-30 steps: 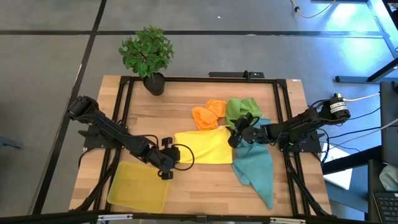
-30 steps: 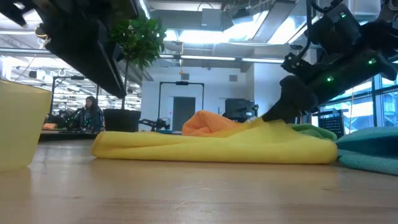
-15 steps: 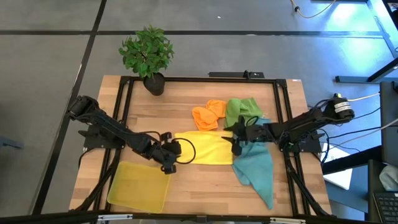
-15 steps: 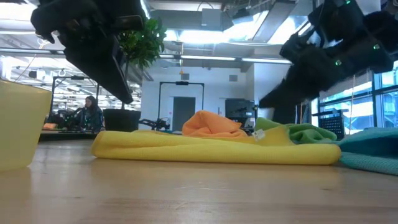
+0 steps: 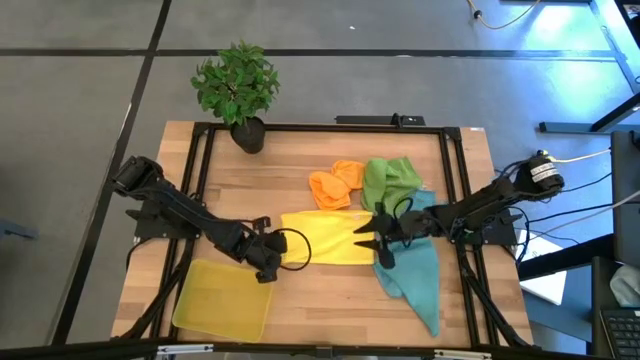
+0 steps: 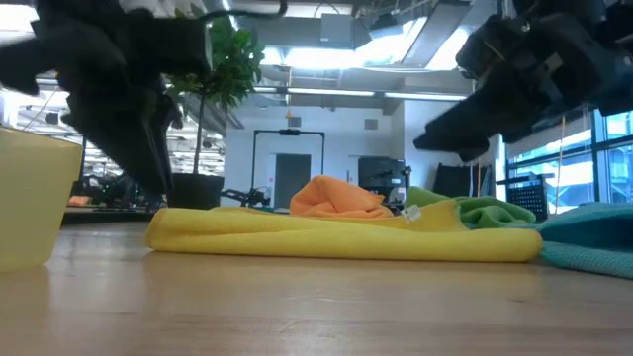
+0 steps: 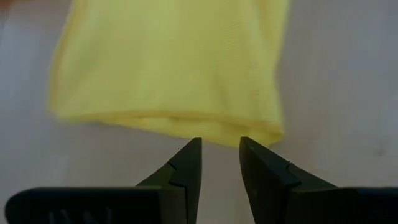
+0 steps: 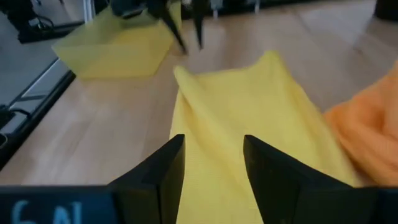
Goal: Fold microfiber towels
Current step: Fold the yellow microfiber cloth
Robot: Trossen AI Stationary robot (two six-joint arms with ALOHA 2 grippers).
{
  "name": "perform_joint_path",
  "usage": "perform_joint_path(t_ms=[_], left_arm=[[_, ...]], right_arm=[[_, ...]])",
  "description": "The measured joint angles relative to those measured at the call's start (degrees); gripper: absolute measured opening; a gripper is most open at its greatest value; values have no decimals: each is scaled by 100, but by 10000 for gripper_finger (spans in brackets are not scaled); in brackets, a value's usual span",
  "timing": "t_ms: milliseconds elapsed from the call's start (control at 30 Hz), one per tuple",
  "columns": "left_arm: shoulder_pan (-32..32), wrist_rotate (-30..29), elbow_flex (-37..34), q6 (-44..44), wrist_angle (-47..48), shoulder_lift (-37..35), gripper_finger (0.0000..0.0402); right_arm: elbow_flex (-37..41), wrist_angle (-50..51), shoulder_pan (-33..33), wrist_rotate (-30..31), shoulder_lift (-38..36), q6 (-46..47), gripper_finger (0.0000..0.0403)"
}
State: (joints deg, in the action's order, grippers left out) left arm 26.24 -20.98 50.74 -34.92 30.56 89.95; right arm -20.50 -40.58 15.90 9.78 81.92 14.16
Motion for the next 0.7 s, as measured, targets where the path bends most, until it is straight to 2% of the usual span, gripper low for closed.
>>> perform_joint_path(t_ms=[133,333,600,700], left_arm=[[-158,22,0,-34,65,169,98],[-340,380,4,290,-467,621,98],[-380,440,4,361,-474,785,98],[-359,646,4,363,-597,785,98]], right_arm=[[-158,-29,98,14,310,35,161],[-524,-39,94,14,776,32,161],[-948,-39,98,-458,1378,-81,161],[-1093,-24,124,-680,1614,-96,161]])
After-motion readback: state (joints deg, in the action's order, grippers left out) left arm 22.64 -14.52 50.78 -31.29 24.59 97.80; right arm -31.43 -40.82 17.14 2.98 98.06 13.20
